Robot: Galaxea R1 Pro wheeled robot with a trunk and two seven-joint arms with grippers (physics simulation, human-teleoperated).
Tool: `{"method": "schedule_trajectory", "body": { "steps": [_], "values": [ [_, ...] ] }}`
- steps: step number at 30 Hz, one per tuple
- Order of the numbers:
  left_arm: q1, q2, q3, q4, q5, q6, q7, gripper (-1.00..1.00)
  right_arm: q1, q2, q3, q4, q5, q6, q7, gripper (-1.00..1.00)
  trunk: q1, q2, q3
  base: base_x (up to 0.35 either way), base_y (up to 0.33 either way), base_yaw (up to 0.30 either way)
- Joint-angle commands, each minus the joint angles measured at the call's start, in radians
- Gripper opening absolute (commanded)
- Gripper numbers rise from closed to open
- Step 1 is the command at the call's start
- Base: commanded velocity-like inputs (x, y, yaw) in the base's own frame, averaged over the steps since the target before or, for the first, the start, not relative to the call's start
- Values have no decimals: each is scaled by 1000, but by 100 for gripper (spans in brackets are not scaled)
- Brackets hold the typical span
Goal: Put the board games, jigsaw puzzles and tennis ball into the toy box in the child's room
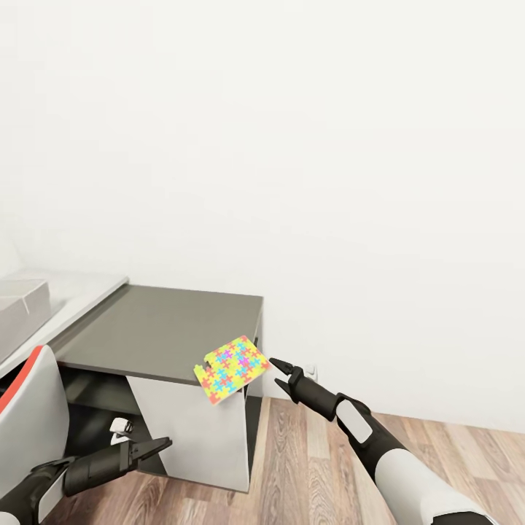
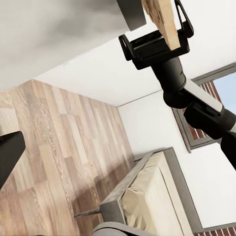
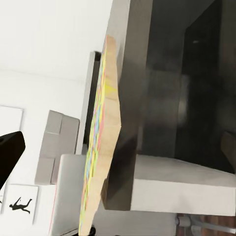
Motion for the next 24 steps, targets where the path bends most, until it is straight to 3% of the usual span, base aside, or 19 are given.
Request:
{"method": "schedule_trajectory", "body": {
  "steps": [1,24],
  "values": [
    [-1,1,-4,0,5,11,-3,100,-1,0,2,0,-9,6,-1,100,0,0,-1,108,90,0],
    [0,0,-5,0,5,11,-2,100,-1,0,2,1,-9,6,-1,100,0,0,-1,24,28,0]
  ]
}}
